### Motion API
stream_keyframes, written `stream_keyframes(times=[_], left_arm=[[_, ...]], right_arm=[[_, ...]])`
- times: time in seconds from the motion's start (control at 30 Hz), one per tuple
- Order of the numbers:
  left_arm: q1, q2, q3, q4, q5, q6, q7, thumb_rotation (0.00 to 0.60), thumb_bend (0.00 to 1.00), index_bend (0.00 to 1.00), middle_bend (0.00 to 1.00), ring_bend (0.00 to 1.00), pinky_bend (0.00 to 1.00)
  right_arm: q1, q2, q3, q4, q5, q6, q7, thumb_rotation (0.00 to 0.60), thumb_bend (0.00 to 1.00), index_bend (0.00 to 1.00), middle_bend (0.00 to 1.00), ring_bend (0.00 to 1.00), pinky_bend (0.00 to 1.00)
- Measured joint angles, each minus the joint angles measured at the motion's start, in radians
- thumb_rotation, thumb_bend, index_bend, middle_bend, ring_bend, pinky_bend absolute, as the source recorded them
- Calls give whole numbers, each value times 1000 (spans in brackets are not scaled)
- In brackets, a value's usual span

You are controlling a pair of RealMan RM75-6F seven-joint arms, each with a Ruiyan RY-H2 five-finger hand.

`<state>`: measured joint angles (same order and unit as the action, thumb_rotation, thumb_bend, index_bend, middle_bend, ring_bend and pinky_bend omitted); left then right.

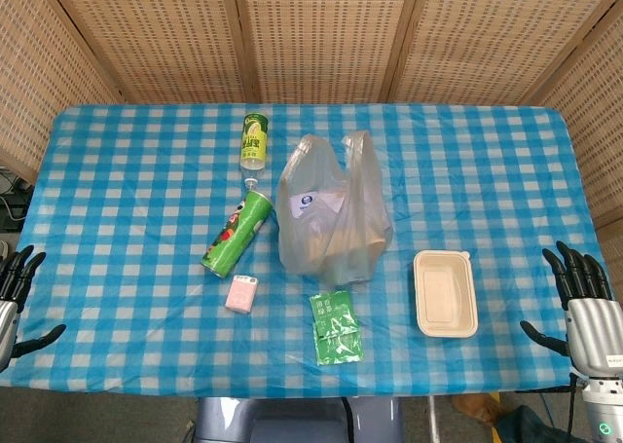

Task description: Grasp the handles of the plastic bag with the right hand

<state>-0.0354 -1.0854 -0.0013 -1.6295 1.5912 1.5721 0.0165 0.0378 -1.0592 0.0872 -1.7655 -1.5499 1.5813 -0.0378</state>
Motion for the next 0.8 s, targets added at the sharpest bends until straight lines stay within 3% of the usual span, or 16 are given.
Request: stream_keyframes(times=[0.47,0.67,0.8], left_arm=[[-3,6,3,-8,6,-6,-8,600,0,0,0,0,0],[-14,5,-8,-8,-16,-27,-12,600,0,0,0,0,0],[-22,3,-15,-7,-33,-44,-8,600,0,0,0,0,0]], right_arm=[[34,3,6,0,13,-65,41,600,0,0,0,0,0],[108,83,39,-31,11,-164,194,600,0,0,0,0,0],[208,172,83,-47,6,-272,336,600,0,0,0,0,0]])
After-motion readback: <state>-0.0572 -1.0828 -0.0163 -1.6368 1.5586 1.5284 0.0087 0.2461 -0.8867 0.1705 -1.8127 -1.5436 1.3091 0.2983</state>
